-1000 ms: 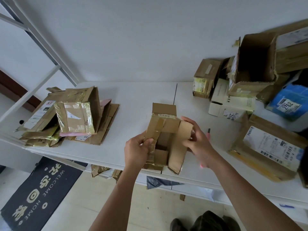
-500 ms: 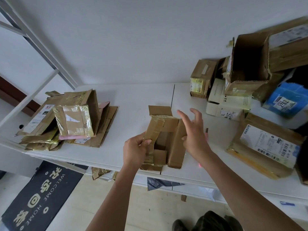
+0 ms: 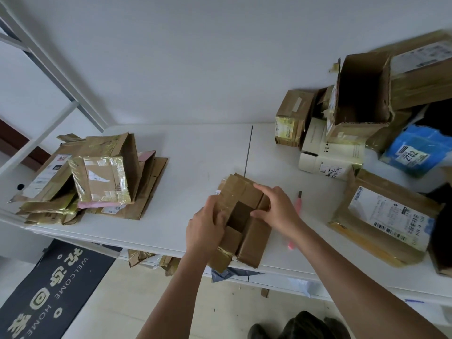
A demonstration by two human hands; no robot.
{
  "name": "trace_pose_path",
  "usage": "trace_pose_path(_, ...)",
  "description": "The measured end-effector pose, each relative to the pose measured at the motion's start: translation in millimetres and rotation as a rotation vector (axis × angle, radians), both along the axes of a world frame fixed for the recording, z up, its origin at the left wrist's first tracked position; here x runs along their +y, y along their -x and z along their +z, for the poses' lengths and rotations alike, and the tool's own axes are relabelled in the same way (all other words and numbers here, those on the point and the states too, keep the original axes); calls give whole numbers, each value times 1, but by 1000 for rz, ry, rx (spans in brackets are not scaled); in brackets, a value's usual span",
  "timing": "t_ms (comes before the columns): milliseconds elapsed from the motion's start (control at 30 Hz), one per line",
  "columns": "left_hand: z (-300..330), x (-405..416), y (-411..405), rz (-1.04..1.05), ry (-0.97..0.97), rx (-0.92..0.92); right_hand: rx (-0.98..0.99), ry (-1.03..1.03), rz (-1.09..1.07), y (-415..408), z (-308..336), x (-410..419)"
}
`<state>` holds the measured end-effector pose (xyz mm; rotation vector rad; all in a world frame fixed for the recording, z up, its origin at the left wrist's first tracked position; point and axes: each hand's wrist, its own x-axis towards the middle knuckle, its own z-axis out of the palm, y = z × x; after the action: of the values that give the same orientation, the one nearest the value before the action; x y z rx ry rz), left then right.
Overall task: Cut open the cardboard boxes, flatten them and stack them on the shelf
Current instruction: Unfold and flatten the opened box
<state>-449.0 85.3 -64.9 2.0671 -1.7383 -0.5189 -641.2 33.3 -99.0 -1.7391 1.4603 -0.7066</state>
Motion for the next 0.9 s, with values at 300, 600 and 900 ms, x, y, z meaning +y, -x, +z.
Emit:
trace_pose_path(300, -9, 4, 0, 27, 44, 189, -10, 27, -104, 0, -15, 6)
trace_pose_path(600, -2, 10, -24, -39, 45, 268, -43, -28, -135, 1, -27, 15)
trace_pose_path(900, 12, 10, -37, 66, -94, 499, -16, -7, -118, -1, -22, 22)
